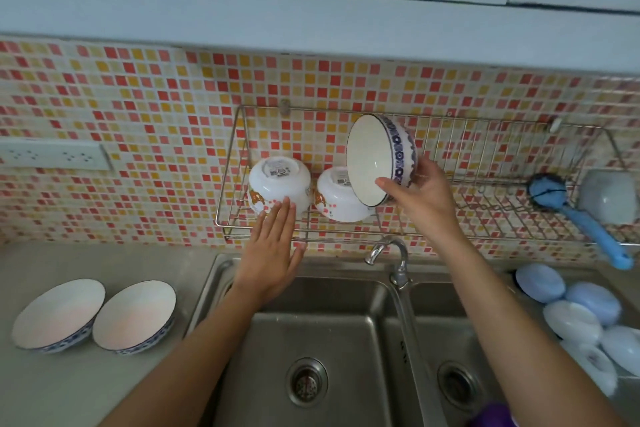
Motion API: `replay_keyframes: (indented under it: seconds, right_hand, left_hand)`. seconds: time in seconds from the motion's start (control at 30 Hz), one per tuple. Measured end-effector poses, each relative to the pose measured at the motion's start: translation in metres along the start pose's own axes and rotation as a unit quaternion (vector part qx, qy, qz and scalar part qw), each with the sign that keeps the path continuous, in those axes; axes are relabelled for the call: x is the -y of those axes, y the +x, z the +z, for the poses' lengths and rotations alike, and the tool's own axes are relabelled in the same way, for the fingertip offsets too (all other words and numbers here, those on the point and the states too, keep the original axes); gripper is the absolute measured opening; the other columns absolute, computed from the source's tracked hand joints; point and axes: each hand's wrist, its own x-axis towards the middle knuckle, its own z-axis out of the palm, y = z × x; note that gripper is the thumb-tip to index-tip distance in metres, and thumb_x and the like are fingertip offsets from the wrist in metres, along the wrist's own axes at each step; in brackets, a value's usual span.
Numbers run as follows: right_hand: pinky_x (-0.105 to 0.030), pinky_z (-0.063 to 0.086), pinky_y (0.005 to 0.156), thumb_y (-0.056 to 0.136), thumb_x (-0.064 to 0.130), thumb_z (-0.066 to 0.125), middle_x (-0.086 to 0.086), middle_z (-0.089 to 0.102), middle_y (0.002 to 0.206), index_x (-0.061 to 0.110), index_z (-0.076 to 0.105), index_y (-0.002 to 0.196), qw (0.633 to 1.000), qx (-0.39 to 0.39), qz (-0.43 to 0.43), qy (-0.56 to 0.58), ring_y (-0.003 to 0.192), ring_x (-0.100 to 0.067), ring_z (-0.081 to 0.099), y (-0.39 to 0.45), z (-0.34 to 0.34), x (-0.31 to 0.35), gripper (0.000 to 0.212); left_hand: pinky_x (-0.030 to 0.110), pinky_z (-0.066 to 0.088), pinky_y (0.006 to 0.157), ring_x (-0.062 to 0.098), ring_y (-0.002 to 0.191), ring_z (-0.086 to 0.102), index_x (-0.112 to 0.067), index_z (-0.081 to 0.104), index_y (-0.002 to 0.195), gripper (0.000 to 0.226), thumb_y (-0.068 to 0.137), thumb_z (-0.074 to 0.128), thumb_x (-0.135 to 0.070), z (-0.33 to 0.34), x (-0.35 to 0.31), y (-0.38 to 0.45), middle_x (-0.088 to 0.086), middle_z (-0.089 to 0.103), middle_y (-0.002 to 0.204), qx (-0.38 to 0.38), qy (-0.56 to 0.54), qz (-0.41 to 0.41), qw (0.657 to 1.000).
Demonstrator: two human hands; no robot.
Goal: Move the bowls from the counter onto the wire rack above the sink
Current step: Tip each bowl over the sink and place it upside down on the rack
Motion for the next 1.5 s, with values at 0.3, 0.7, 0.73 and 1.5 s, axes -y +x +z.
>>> replay_keyframes:
  seconds: [0.3,0.7,0.73,1.5]
  right_hand:
    - [-0.024,0.039,0.101,0.069,0.028,0.085,-0.01,0.035,0.134,0.013,0.03,0.145,0.933,0.029,-0.208,-0.292,0.122,-0.018,0.039,0.024,0.032,-0.008,0.094]
    - [-0.041,0.056,0.081,0.058,0.018,0.09,-0.02,0.05,0.128,-0.001,0.044,0.134,0.776,0.131,-0.31,-0.533,0.115,-0.037,0.054,0.028,0.048,-0.035,0.091]
    - [-0.042,0.054,0.085,0.06,0.019,0.089,-0.02,0.049,0.13,-0.001,0.043,0.136,0.77,0.143,-0.31,-0.539,0.117,-0.037,0.052,0.029,0.049,-0.035,0.091]
    - [-0.048,0.045,0.097,0.07,-0.024,0.057,0.003,-0.016,0.161,0.038,0.007,0.15,0.811,0.264,-0.196,-0.484,0.147,-0.027,-0.017,0.049,0.045,-0.051,0.113]
  left_hand:
    - [0.037,-0.013,0.116,0.015,0.143,-0.018,-0.017,-0.012,0.148,0.068,0.096,0.012,-0.054,0.001,0.001,0.001,-0.001,-0.015,0.156,-0.001,-0.003,0.002,1.0]
    - [0.037,-0.016,0.114,0.014,0.142,-0.021,-0.017,-0.011,0.148,0.068,0.097,0.014,-0.053,-0.001,0.0,0.001,-0.003,-0.017,0.156,0.002,0.001,-0.001,1.0]
    - [0.037,-0.016,0.114,0.014,0.142,-0.021,-0.017,-0.01,0.148,0.068,0.097,0.015,-0.053,-0.001,0.0,0.001,-0.003,-0.016,0.156,0.001,0.001,-0.002,1.0]
    - [0.033,-0.02,0.112,0.012,0.141,-0.022,-0.023,-0.012,0.148,0.078,0.083,-0.008,-0.066,-0.008,-0.006,0.003,-0.006,-0.018,0.155,0.036,-0.045,-0.028,0.998]
